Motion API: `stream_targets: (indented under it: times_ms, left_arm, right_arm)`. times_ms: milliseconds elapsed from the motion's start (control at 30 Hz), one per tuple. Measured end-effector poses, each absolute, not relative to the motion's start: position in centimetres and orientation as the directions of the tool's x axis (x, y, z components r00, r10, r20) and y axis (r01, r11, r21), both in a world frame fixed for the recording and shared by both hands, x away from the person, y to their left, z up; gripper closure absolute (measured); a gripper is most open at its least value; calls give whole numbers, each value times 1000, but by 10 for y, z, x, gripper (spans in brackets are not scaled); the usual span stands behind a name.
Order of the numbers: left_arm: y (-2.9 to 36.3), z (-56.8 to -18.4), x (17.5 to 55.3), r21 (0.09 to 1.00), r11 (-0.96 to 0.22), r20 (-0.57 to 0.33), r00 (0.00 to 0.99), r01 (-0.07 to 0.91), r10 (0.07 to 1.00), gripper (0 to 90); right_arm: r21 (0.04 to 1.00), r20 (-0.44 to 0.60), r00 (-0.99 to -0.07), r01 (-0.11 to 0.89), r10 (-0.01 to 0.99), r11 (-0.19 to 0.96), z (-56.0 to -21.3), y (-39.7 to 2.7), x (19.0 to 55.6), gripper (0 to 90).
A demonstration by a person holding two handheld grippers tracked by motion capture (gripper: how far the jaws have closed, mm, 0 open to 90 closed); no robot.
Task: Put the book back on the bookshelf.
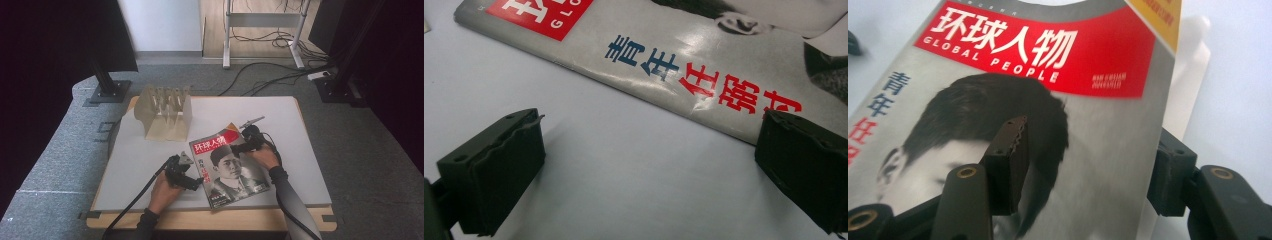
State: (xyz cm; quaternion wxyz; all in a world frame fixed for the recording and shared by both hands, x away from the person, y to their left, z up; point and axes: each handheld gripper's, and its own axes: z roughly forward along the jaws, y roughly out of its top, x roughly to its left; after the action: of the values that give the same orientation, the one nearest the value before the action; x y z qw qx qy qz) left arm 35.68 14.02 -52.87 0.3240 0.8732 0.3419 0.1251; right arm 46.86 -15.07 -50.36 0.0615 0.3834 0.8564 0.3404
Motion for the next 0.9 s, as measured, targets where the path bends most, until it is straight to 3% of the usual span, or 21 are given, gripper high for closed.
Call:
stream_targets:
  times_ms: [167, 200, 267, 300, 333, 433, 900]
  left_arm:
    - [140, -529, 357, 651, -556, -4, 735, 517, 679, 0]
    - [140, -529, 357, 651, -556, -4, 734, 517, 679, 0]
    - [140, -529, 357, 651, -555, -4, 734, 517, 679, 0]
    - [140, -529, 357, 651, -555, -4, 734, 517, 679, 0]
    - [140, -529, 357, 651, -556, -3, 734, 517, 679, 0]
    - [140, -529, 357, 651, -556, -3, 735, 516, 678, 0]
    - [141, -528, 357, 651, -554, -11, 736, 519, 677, 0]
  right_arm:
    - [637, 110, -717, 582, 688, 505, -499, -145, 469, 496]
    - [643, 77, -725, 561, 684, 522, -496, -146, 469, 586]
    - [643, 73, -726, 559, 684, 524, -494, -146, 468, 617]
    - [645, 64, -728, 552, 682, 528, -493, -147, 468, 654]
    - [646, 39, -727, 542, 685, 538, -491, -146, 467, 755]
    - [648, 5, -729, 524, 684, 553, -489, -142, 464, 834]
    - [695, -47, -767, 435, 640, 573, -449, -133, 435, 858]
